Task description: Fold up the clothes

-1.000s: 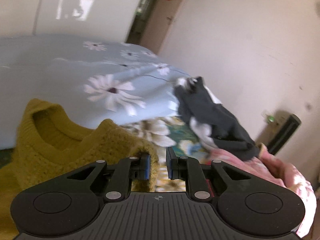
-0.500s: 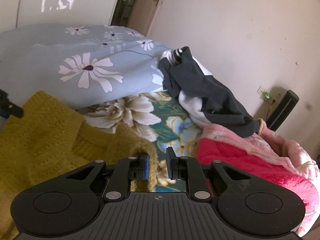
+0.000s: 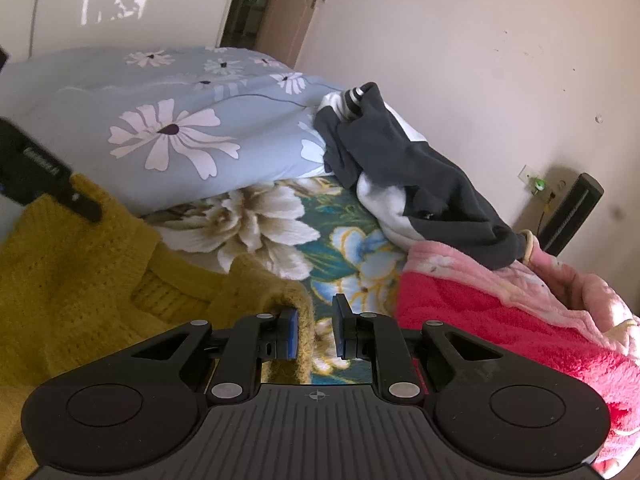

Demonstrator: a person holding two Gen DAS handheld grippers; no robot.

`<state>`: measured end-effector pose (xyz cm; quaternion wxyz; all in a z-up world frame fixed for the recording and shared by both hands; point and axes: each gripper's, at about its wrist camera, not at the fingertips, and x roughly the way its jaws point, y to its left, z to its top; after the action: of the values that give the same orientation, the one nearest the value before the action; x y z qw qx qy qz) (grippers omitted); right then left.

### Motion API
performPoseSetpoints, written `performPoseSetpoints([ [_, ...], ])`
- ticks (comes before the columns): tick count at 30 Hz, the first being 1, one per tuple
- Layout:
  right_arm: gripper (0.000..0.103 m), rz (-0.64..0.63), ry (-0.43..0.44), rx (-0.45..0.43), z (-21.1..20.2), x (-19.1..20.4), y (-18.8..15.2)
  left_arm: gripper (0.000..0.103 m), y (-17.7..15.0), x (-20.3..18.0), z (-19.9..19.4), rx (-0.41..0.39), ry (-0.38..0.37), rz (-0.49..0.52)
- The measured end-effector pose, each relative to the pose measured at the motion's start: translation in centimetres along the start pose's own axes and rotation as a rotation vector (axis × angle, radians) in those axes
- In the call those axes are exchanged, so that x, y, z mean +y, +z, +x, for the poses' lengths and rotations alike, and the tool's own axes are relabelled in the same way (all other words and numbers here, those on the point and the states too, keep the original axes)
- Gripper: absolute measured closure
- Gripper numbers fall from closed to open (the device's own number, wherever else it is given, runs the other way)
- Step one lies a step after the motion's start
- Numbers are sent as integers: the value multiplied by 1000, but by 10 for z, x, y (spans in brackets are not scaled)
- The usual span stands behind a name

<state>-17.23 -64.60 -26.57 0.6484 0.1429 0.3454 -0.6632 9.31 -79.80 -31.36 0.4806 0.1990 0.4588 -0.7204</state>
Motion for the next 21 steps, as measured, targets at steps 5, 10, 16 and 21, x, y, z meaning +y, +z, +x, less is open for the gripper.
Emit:
performPoseSetpoints([
  [5,89,16,2,6,3,-5,-1,71,10,-14,18,17,11,27],
  [10,89,37,14,19,9,-8,-3,94,8,-27,22,-8,48,38],
  [16,89,104,17,5,6,-13,-2,96,-5,-24,-11,-131,49,-102],
  [21,89,155,38,-55,-20,-25,10,96,-12,-27,-71,-241,29,-174],
])
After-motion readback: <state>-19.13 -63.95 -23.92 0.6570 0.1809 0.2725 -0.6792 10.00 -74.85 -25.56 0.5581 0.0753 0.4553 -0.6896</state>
